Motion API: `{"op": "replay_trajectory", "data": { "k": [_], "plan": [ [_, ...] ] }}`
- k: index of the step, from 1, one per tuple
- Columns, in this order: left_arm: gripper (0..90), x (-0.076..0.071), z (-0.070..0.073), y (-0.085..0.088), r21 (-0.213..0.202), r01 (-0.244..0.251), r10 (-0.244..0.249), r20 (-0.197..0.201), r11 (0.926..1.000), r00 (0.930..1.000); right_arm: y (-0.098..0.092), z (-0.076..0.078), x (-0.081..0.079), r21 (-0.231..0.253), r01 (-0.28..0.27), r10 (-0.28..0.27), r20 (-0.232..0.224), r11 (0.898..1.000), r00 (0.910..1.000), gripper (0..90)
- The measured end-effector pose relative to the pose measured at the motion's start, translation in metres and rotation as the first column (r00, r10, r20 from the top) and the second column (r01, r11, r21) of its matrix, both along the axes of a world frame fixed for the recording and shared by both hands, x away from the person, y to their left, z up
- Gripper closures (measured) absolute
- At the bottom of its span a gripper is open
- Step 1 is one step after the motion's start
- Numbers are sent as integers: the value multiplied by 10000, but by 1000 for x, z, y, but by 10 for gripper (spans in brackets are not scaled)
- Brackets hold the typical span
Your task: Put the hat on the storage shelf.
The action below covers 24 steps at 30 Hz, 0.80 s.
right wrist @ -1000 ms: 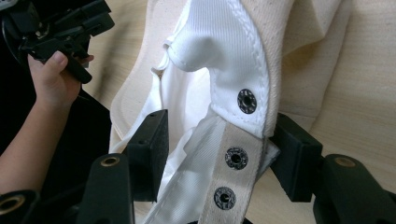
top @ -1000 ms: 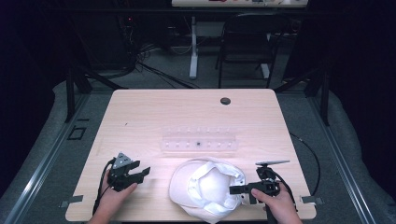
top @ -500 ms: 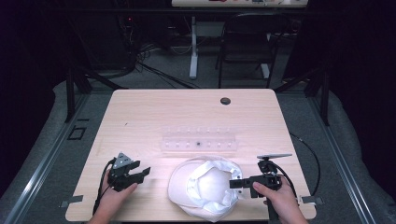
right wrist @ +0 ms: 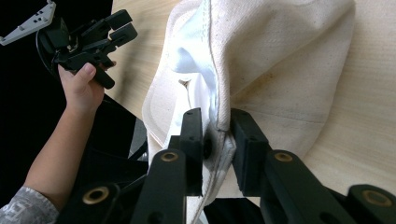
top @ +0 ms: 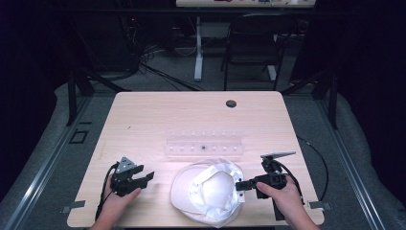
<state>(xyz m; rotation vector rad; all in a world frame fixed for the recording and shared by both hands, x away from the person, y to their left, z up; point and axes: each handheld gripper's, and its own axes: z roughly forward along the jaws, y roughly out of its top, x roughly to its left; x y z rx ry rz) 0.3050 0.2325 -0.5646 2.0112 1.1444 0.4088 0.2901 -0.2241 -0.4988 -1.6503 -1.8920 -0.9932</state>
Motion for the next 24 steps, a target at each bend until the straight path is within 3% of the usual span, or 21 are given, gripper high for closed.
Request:
{"op": "replay_trajectory", "data": {
  "k": [12, 13, 14, 21, 22, 24],
  "plan": [
    [449, 0, 0, 0, 18, -2, 2, -4, 10000, 10000, 6, 10, 11, -521, -166, 169, 50, 9985, 9998, 802],
    [449, 0, 0, 0, 14, -12, 12, -5, 10000, 10000, 8, 12, 12, -613, 8, -2, 92, 9981, 10000, 803],
    [449, 0, 0, 0, 17, -11, 11, -2, 10000, 10000, 7, 13, 13, -666, -184, 191, 97, 9976, 9998, 803],
    [449, 1, 0, 1, 14, -5, 5, 31, 10000, 10000, 13, 31, 22, -1483, -232, 252, 116, 9887, 9996, 805],
    [449, 1, 0, 1, 17, -2, 2, 33, 10000, 10000, 14, 36, 26, -1732, -438, 479, 194, 9839, 9987, 806],
    [449, 1, 0, 1, 8, 2, -2, 32, 10000, 10000, 16, 39, 26, -1806, -223, 262, 190, 9833, 9995, 806]
  ]
}}
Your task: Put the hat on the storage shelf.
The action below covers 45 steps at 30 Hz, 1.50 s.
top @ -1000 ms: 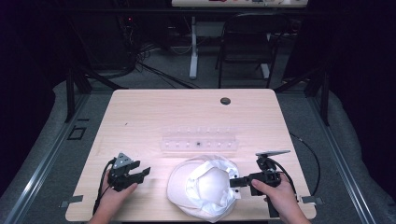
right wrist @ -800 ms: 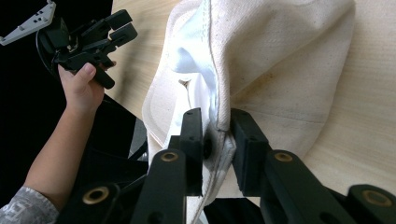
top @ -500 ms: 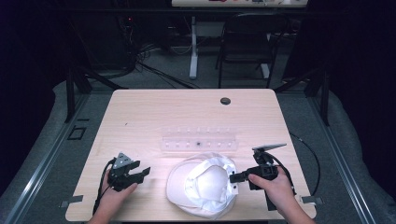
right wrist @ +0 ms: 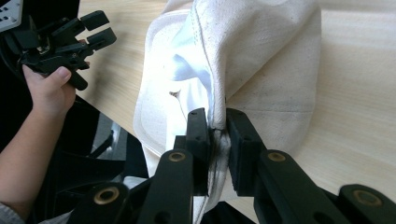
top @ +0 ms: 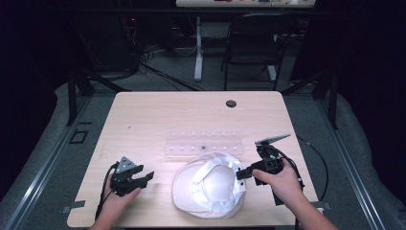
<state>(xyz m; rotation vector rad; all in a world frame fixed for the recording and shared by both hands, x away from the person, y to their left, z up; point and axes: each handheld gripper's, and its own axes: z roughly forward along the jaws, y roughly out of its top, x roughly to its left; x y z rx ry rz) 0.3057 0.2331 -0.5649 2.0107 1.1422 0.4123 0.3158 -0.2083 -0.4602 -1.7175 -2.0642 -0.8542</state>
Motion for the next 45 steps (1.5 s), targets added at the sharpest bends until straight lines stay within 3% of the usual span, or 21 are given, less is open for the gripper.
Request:
{"op": "replay_trajectory", "data": {
  "k": [2, 12, 13, 30, 39, 41, 45],
  "plan": [
    [449, 0, 0, 0, 11, -1, 1, 3, 10000, 10000, 3, 10, 4, -429, -61, 65, 108, 9991, 9999, 806],
    [449, 0, 0, -1, 33, 6, -6, -19, 10000, 10000, 13, 35, 16, -1375, -338, 356, 105, 9899, 9993, 808],
    [449, 0, 0, -1, 33, 6, -6, -19, 10000, 10000, 16, 37, 17, -1466, -164, 189, 157, 9891, 9997, 808],
    [449, 0, 0, 0, 72, 37, -37, -9, 10000, 10000, 31, 76, 27, -2316, -417, 454, 109, 9719, 9989, 811],
    [449, 1, 0, -1, 77, 61, -60, -43, 10000, 10000, 34, 88, 31, -2570, -529, 563, 59, 9650, 9984, 812],
    [449, 0, 0, -1, 79, 55, -55, -25, 10000, 10000, 36, 90, 31, -2562, -347, 393, 128, 9660, 9991, 812],
    [449, 0, 0, -1, 61, 32, -32, -30, 10000, 10000, 36, 97, 32, -2599, -583, 612, 33, 9639, 9981, 812]
  ]
}}
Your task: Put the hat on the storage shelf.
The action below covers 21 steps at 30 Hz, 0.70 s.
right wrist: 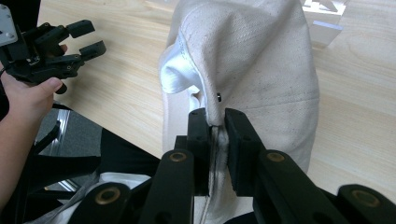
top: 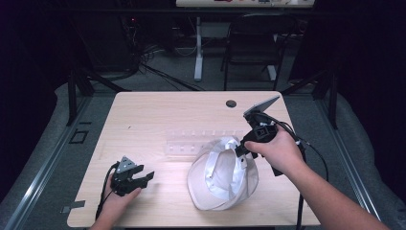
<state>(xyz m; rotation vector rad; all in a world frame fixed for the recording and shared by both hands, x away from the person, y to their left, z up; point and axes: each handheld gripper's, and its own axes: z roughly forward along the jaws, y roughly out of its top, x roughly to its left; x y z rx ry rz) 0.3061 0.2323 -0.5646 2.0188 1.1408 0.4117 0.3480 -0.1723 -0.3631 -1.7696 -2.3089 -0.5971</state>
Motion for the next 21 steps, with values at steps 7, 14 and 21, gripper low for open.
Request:
{"op": "replay_trajectory", "data": {
  "k": [7, 14, 21],
  "plan": [
    [449, 0, 0, 0, 25, 33, -33, -8, 10000, 10000, -1, 9, 1, 97, -32, 31, 22, 9999, 10000, 813],
    [449, 0, 1, 0, 45, 94, -93, -92, 9999, 9999, -3, 18, 1, 240, 64, -64, 3, 9997, 10000, 813],
    [449, 0, 0, -1, 37, 95, -94, -99, 9999, 9999, -7, 24, 3, 644, 104, -97, -111, 9979, 9999, 814]
  ]
}}
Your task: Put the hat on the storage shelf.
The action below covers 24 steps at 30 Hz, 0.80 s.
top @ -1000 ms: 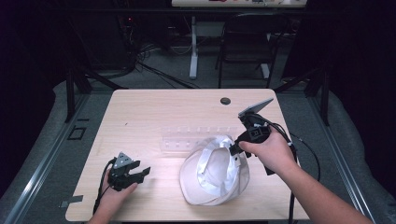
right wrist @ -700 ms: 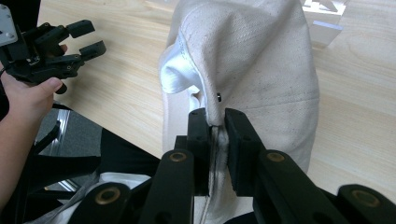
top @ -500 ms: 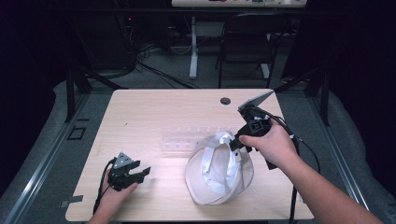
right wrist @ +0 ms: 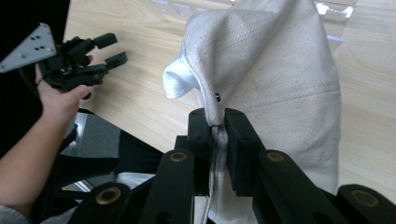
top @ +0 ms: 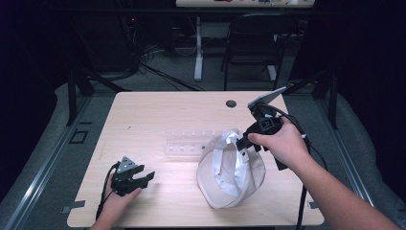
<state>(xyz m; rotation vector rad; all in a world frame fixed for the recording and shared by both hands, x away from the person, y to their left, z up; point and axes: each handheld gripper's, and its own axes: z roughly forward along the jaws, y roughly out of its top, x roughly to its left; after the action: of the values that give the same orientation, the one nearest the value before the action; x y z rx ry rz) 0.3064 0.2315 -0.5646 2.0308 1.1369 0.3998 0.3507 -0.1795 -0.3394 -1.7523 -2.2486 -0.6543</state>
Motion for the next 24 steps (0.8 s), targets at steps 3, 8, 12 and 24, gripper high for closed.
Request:
{"op": "replay_trajectory", "data": {
  "k": [3, 8, 12, 24],
  "plan": [
    [449, 0, 0, 0, -19, -6, 6, -21, 10000, 10000, -1, 2, 0, 276, 128, -128, 27, 9995, 9999, 815],
    [449, 0, 0, -1, -28, -2, 2, -25, 10000, 10000, -5, 6, 0, 646, 214, -209, -74, 9977, 9998, 815],
    [449, 0, -1, -1, -34, -25, 25, 47, 10000, 10000, -6, 8, 0, 738, 274, -272, -41, 9969, 9996, 815],
    [449, 0, -1, -1, -45, 5, -5, 36, 10000, 10000, -13, 15, 4, 1403, 264, -234, -233, 9898, 9995, 816]
  ]
}}
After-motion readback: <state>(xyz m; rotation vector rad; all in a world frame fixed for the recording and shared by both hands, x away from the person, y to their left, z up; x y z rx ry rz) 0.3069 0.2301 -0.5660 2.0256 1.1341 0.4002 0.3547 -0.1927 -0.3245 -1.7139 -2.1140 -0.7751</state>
